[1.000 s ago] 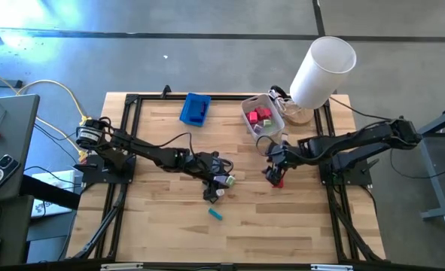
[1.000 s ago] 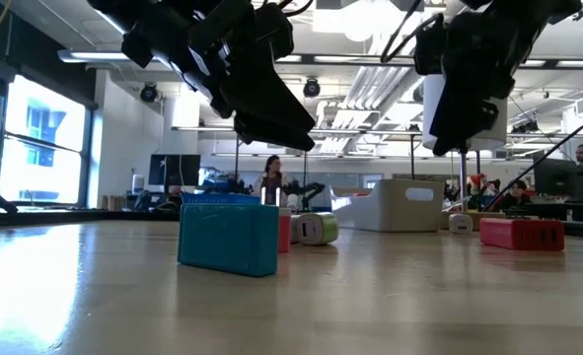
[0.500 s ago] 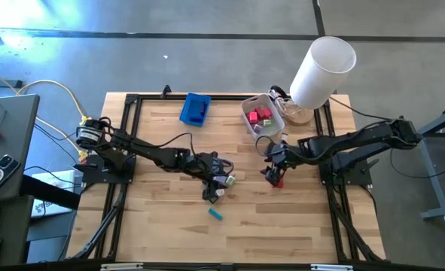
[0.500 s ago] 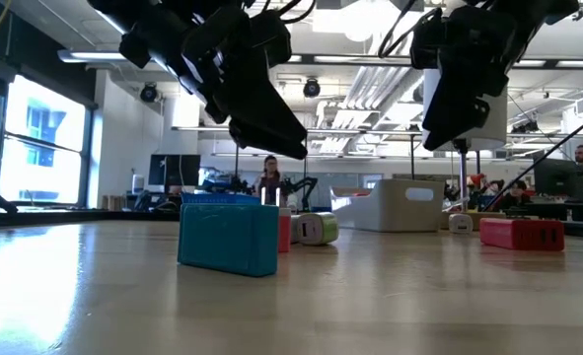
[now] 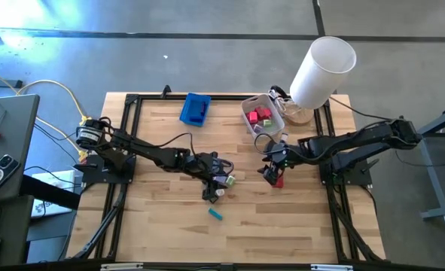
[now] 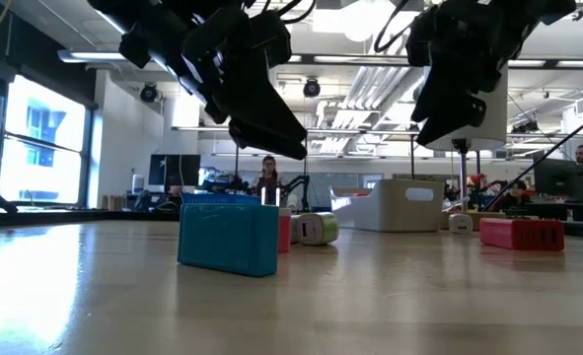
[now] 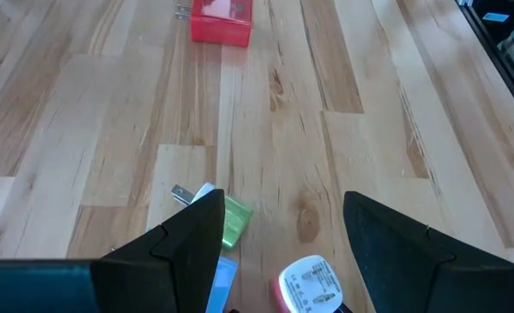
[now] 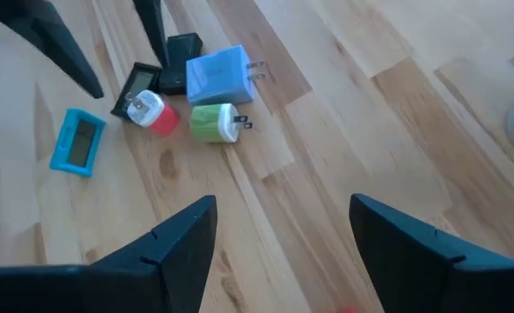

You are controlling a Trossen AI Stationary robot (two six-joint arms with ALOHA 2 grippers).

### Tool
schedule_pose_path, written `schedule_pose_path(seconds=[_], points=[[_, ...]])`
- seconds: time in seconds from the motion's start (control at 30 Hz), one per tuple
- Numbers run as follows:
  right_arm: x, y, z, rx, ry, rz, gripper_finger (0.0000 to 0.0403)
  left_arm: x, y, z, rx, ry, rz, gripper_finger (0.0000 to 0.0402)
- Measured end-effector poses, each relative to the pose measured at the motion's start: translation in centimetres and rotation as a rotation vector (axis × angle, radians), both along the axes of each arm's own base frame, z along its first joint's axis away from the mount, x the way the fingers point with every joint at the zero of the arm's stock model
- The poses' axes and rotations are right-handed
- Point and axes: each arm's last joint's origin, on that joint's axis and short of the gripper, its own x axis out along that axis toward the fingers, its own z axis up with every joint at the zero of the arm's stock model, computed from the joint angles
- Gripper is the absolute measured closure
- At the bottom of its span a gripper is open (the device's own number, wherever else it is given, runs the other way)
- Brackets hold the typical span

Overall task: Pick & Place Office items
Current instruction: Put the red charger adapter into the white bin

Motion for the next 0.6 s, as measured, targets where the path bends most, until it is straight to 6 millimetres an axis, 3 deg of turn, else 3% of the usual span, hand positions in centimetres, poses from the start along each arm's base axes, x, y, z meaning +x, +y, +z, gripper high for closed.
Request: schedule_pose_path(seconds=[0.43,0.6], points=[[0.01,-0.08,0.01,-0.025,-0.002,-0.013,0.0150,0.01,0.00,0.02,-0.003,-0.002,0.002,0.0174],[0.04,-0.13,0.04,-0.037,-0.008,-0.025,0.0114,0.01,0.00,0.02,-0.003,-0.002,0.001,0.0174]])
